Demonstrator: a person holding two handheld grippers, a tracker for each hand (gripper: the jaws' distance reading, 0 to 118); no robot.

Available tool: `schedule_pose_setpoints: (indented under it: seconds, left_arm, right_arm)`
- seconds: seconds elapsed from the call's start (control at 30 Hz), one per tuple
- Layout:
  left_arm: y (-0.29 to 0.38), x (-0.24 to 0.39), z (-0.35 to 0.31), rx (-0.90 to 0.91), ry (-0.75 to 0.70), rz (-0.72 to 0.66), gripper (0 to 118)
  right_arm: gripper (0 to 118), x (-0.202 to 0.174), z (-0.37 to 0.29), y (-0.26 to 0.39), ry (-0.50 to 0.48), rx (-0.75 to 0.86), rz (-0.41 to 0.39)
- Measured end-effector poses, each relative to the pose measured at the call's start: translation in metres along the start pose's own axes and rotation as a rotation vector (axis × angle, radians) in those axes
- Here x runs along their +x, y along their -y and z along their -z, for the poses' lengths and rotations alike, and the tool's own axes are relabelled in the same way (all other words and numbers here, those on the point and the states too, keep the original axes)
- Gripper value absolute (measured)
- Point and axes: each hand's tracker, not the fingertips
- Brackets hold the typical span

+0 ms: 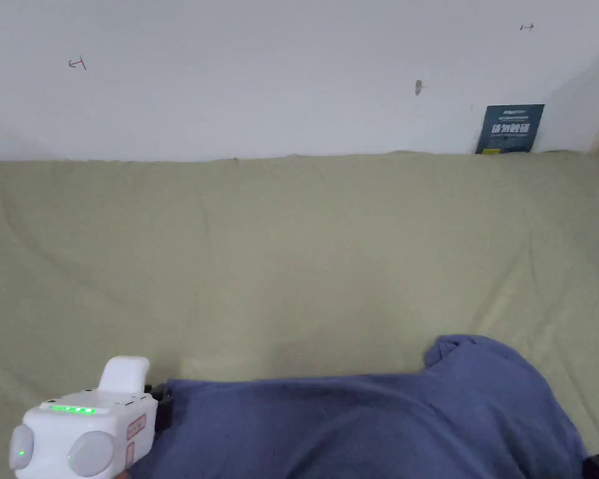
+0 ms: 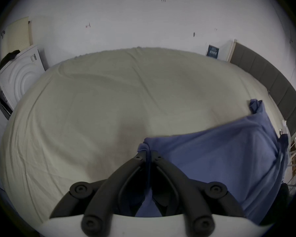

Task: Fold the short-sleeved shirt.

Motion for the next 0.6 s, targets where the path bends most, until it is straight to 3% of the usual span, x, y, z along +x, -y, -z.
schedule_pose_setpoints:
  seconds: [0.17, 0.23, 0.27, 0.3, 0.33, 0.37, 0.43, 0.6]
  left_arm:
    - [-0.006, 0.006, -0.047, 0.084, 0.061, -0.009, 2]
    - [-0.010, 0.016, -0.067, 0.102, 0.088, -0.004, 2]
    - [-0.010, 0.019, -0.072, 0.108, 0.089, 0.004, 2]
    - [-0.010, 0.021, -0.075, 0.110, 0.093, 0.012, 2]
    - [-0.010, 0.023, -0.078, 0.112, 0.097, 0.019, 2]
    - [-0.011, 0.024, -0.075, 0.117, 0.101, 0.023, 2]
    - [-0.012, 0.027, -0.079, 0.124, 0.106, 0.027, 2]
    - [-0.014, 0.024, -0.073, 0.124, 0.108, 0.030, 2]
  right_arm:
    - [10, 0.048, 0.060, -0.021, 0.038, -0.116, 0.010]
    - [19, 0.070, 0.094, -0.029, 0.061, -0.178, 0.018]
    - [41, 0.083, 0.117, -0.031, 0.058, -0.229, 0.033]
    - [89, 0.093, 0.134, -0.034, 0.059, -0.279, 0.052]
    - [112, 0.103, 0.156, -0.035, 0.073, -0.330, 0.078]
    - [118, 0.110, 0.175, -0.034, 0.065, -0.365, 0.086]
    - [118, 0.126, 0.213, -0.024, 0.090, -0.394, 0.077]
    - [118, 0.115, 0.266, -0.019, 0.143, -0.473, 0.022]
